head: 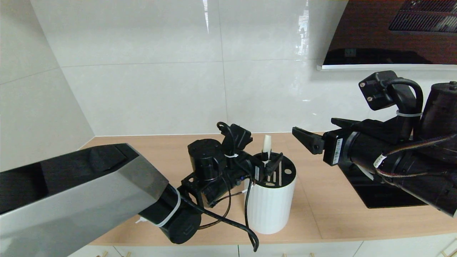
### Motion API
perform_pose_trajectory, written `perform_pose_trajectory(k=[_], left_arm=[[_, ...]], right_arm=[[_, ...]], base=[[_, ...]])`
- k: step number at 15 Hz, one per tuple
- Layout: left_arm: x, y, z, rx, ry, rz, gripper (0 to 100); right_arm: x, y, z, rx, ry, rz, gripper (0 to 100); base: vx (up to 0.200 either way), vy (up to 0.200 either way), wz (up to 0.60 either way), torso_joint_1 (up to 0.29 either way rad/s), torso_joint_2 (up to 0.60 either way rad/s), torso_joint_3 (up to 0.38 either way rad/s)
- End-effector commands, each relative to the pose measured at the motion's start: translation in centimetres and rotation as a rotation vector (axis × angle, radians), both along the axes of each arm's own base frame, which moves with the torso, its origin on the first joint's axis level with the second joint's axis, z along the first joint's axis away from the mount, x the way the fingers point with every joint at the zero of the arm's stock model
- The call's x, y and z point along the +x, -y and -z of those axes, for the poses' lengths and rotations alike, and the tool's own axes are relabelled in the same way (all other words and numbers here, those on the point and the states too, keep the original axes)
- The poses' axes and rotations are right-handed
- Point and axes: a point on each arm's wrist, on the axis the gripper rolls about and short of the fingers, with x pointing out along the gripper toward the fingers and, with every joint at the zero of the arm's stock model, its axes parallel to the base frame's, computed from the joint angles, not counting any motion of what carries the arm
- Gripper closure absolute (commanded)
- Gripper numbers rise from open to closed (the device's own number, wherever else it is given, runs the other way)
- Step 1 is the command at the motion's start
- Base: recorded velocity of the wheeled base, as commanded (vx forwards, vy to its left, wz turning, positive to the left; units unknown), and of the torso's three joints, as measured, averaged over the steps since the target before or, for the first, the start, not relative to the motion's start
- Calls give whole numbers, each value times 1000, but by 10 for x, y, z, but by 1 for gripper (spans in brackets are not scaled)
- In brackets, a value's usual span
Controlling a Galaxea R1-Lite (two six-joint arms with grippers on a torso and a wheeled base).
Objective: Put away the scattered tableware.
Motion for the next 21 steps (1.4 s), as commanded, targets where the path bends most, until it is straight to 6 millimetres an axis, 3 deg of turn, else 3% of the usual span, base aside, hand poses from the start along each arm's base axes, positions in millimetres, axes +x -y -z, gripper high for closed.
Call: perform_pose_trajectory(k=[1, 3, 5, 7, 9, 11, 14, 15, 17, 19, 21], left_arm=[[-1, -1, -9, -20, 21, -5, 0], [-7, -18, -56, -141, 155, -122, 0], [-25, -42, -104, -242, 253, -207, 0], [-60, -79, -147, -308, 330, -236, 0], [-93, -113, -184, -369, 420, -273, 0], [-132, -151, -207, -384, 466, -320, 0], [-192, -192, -196, -329, 407, -357, 0], [-227, -212, -194, -308, 387, -378, 0], [-281, -242, -187, -258, 338, -421, 0], [-325, -261, -172, -210, 282, -492, 0], [-352, -268, -150, -212, 250, -557, 0]], right_arm=[[0, 0, 0, 1, 0, 0, 0], [-1, 1, -2, 6, 6, 0, 0], [-1, 3, -3, 9, 10, 9, 0], [-5, 12, -10, 29, 33, 27, 0], [-24, 29, -15, 49, 57, 29, 0], [-42, 48, -21, 84, 87, 38, 0], [-52, 86, -15, 84, 109, 173, 0], [-69, 105, -13, 100, 138, 215, 0], [-82, 134, -9, 117, 166, 344, 0], [-112, 150, -15, 156, 254, 356, 0], [-155, 162, -12, 112, 300, 355, 0]], base=[[0, 0, 0, 0, 0, 0], [0, 0, 0, 0, 0, 0], [0, 0, 0, 0, 0, 0], [0, 0, 0, 0, 0, 0], [0, 0, 0, 0, 0, 0], [0, 0, 0, 0, 0, 0], [0, 0, 0, 0, 0, 0], [0, 0, 0, 0, 0, 0], [0, 0, 0, 0, 0, 0], [0, 0, 0, 0, 0, 0], [0, 0, 0, 0, 0, 0]])
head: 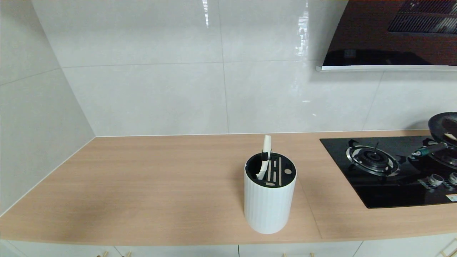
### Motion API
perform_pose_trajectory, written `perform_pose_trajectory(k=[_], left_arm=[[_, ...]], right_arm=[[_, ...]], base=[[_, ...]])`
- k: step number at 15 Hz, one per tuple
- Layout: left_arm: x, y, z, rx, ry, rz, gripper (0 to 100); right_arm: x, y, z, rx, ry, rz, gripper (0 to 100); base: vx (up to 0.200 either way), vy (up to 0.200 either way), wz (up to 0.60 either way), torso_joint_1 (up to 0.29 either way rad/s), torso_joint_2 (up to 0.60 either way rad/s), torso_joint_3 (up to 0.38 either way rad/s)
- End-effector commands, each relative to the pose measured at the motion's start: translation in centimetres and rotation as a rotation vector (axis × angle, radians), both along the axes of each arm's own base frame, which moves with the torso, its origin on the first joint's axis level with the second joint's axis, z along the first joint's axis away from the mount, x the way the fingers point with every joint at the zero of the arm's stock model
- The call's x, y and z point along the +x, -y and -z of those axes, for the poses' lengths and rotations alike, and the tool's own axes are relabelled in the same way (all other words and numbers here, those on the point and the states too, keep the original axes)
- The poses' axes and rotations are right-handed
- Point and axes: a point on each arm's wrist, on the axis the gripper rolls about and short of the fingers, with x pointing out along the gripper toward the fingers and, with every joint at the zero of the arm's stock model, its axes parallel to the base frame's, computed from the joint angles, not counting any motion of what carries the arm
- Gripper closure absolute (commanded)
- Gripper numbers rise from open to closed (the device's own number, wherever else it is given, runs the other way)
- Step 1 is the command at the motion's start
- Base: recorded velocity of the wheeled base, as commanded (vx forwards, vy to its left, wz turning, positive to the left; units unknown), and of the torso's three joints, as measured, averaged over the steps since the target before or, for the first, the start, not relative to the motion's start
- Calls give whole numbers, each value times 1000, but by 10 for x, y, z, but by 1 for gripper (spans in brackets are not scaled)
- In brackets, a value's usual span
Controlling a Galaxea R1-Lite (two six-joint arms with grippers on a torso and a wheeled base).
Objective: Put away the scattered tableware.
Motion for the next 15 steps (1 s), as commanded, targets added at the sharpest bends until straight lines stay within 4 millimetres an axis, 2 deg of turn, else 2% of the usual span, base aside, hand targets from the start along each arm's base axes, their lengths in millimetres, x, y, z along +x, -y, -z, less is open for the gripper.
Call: perform_pose_trajectory(k=[1, 2, 4, 7, 9, 10, 12, 15], left_arm=[[-80, -26, 30, -58, 90, -132, 0], [-88, -25, 48, -49, 76, -177, 0], [-98, -23, 77, -37, 75, -221, 0], [-98, -22, 75, -118, 80, -324, 0], [-99, -18, 81, -112, 78, -385, 0], [-104, -15, 96, -94, 84, -378, 0], [-89, -15, 122, -77, -2, -396, 0], [-68, -15, 162, -24, -117, -418, 0]], right_arm=[[-73, 25, 5, -43, 109, 33, 0], [-95, 31, 16, -65, 86, 36, 0], [-127, 40, 35, -65, 84, 58, 0], [-153, 41, 58, -70, 73, 176, 0], [-156, 37, 70, -66, 56, 244, 0], [-162, 33, 76, -62, 87, 312, 0], [-162, 31, 89, -69, 72, 325, 0], [-147, 32, 115, -67, 14, 358, 0]], base=[[0, 0, 0, 0, 0, 0], [0, 0, 0, 0, 0, 0], [0, 0, 0, 0, 0, 0], [0, 0, 0, 0, 0, 0], [0, 0, 0, 0, 0, 0], [0, 0, 0, 0, 0, 0], [0, 0, 0, 0, 0, 0], [0, 0, 0, 0, 0, 0]])
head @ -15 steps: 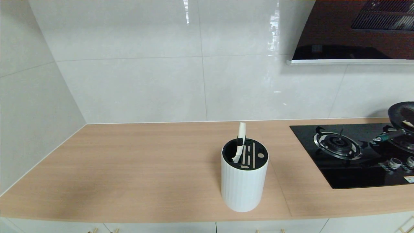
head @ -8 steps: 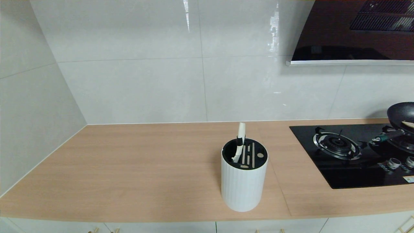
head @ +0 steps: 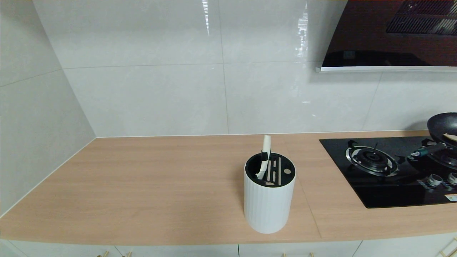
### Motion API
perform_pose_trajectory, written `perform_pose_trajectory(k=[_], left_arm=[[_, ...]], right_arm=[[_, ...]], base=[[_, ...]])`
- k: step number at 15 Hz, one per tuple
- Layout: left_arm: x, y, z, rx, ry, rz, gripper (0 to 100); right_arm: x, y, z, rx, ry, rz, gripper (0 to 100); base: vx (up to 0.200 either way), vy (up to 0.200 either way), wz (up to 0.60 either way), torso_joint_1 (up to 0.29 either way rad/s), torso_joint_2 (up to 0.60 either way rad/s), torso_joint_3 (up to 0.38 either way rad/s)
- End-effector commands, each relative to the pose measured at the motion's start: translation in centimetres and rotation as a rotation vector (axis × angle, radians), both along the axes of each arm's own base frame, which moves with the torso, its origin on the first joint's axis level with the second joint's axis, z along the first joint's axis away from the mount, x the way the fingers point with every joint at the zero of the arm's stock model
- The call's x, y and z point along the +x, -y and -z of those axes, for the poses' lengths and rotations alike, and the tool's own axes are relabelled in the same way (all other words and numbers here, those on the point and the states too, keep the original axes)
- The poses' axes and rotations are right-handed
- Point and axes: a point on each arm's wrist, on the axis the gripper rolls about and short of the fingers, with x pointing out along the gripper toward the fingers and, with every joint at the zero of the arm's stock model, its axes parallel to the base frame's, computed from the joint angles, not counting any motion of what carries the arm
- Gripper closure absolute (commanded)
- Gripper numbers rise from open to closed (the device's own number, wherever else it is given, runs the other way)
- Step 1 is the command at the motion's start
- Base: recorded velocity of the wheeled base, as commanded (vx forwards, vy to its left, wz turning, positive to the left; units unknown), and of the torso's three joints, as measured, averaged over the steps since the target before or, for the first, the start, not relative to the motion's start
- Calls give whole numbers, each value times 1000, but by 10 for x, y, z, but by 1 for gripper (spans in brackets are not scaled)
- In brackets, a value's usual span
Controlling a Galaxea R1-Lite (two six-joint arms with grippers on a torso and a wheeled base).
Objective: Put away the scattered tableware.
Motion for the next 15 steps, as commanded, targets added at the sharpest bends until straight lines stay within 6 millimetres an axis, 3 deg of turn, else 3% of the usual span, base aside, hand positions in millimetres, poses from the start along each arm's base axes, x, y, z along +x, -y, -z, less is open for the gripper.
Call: perform_pose_trajectory(k=[1, 3, 5, 9, 15], left_arm=[[20, 0, 46, 53, -111, -11, 0], [20, 0, 52, 50, -172, -3, 0], [21, 1, 56, 80, -216, 32, 0], [21, 2, 56, 130, -222, 53, 0], [21, 2, 56, 74, -216, 60, 0]], right_arm=[[15, 0, 31, 2, -10, 9, 0], [28, -1, 52, -12, 18, -45, 0], [30, -2, 63, 6, -87, -105, 0], [30, -5, 74, 21, -190, -242, 0], [30, -6, 73, 20, -183, -261, 0]], base=[[0, 0, 0, 0, 0, 0], [0, 0, 0, 0, 0, 0], [0, 0, 0, 0, 0, 0], [0, 0, 0, 0, 0, 0], [0, 0, 0, 0, 0, 0]])
